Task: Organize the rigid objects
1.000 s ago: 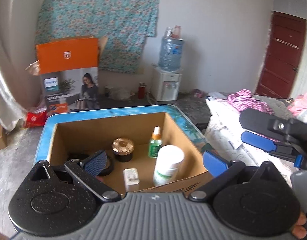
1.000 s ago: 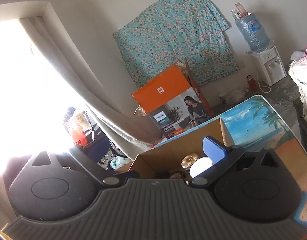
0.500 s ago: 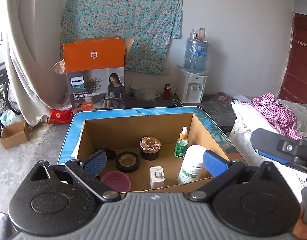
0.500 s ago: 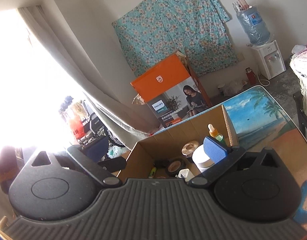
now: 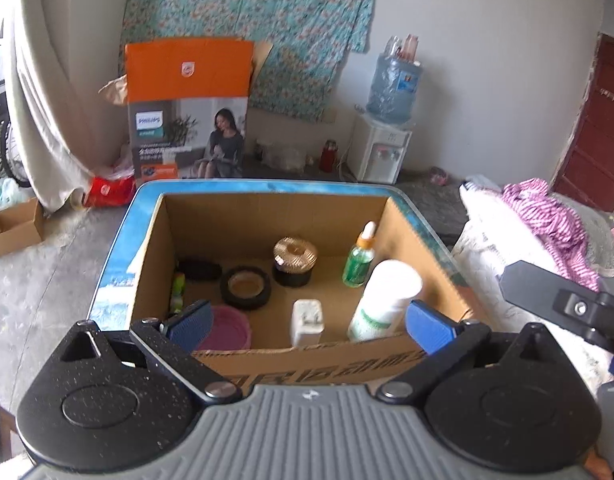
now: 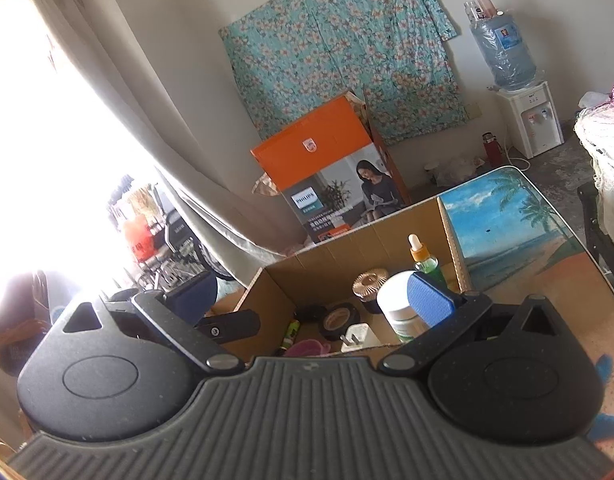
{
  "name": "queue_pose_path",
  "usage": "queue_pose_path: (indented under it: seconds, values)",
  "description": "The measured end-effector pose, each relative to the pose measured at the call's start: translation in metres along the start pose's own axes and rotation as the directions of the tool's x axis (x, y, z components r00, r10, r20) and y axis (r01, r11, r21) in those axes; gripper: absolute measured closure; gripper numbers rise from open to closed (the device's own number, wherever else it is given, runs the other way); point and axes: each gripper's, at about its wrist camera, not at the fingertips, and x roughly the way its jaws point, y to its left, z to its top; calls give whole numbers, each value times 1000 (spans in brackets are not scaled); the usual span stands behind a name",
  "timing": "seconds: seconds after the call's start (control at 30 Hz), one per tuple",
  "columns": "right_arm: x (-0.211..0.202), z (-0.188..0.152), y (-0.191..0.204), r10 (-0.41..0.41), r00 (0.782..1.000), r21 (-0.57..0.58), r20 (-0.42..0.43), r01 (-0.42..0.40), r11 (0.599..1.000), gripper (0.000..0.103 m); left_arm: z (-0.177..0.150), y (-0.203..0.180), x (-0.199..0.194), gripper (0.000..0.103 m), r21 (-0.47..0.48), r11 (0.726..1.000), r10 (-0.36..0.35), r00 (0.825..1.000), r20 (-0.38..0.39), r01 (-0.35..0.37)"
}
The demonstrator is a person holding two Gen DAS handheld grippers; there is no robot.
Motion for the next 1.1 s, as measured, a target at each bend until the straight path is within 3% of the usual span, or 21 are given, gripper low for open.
queue_pose_path:
  seconds: [0.17, 0.43, 0.7, 1.1]
  values:
    - [9, -9, 4, -85, 996, -54, -38, 83, 995, 1, -11, 11, 3, 0, -18, 998, 61, 998, -14, -62]
    - [34, -28, 3, -265, 957, -153, -118, 246, 957, 1, -32, 28, 9, 0, -47, 985, 164, 986, -42, -166]
    - [71, -39, 15, -334, 927, -270, -170, 282, 920, 1, -37, 28, 20, 0, -40, 974, 219, 973, -69, -222]
    - [93, -36, 19, -376, 908, -297, -186, 313, 902, 1, -29, 24, 18, 0, 6, 961, 278, 960, -31, -278]
